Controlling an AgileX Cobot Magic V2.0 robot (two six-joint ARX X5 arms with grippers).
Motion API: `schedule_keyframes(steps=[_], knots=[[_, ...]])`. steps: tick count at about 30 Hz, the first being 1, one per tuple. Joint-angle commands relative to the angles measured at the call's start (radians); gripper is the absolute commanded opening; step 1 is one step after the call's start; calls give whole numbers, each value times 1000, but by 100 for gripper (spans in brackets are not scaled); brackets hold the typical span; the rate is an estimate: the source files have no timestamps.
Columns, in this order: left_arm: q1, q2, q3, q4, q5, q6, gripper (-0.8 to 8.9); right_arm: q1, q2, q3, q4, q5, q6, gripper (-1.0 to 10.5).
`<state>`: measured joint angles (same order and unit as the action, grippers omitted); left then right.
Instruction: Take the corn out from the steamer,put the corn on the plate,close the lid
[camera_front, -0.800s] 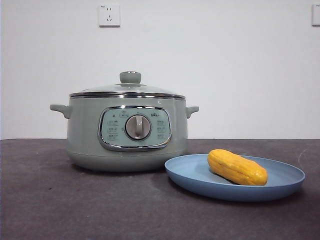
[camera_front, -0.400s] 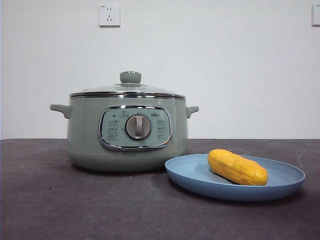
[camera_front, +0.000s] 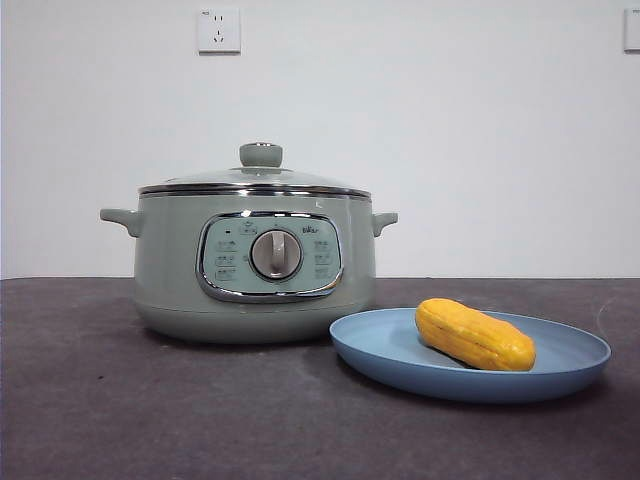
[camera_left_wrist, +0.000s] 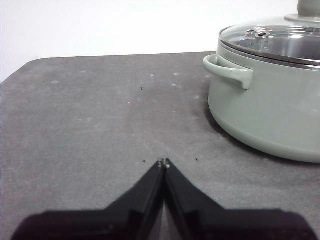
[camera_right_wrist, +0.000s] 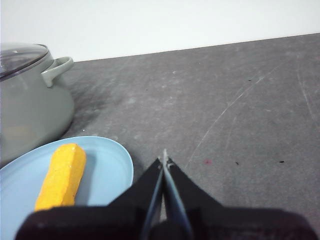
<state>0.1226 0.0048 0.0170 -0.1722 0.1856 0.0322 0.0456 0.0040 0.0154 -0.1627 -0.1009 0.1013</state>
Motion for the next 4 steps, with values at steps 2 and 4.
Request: schedule_keyframes(steps=[2, 4], knots=[[3, -2, -14, 3, 0, -6, -4, 0, -3, -10, -11, 3, 10, 0], [3, -2, -14, 3, 0, -6, -4, 0, -3, -10, -10, 3, 10, 1]])
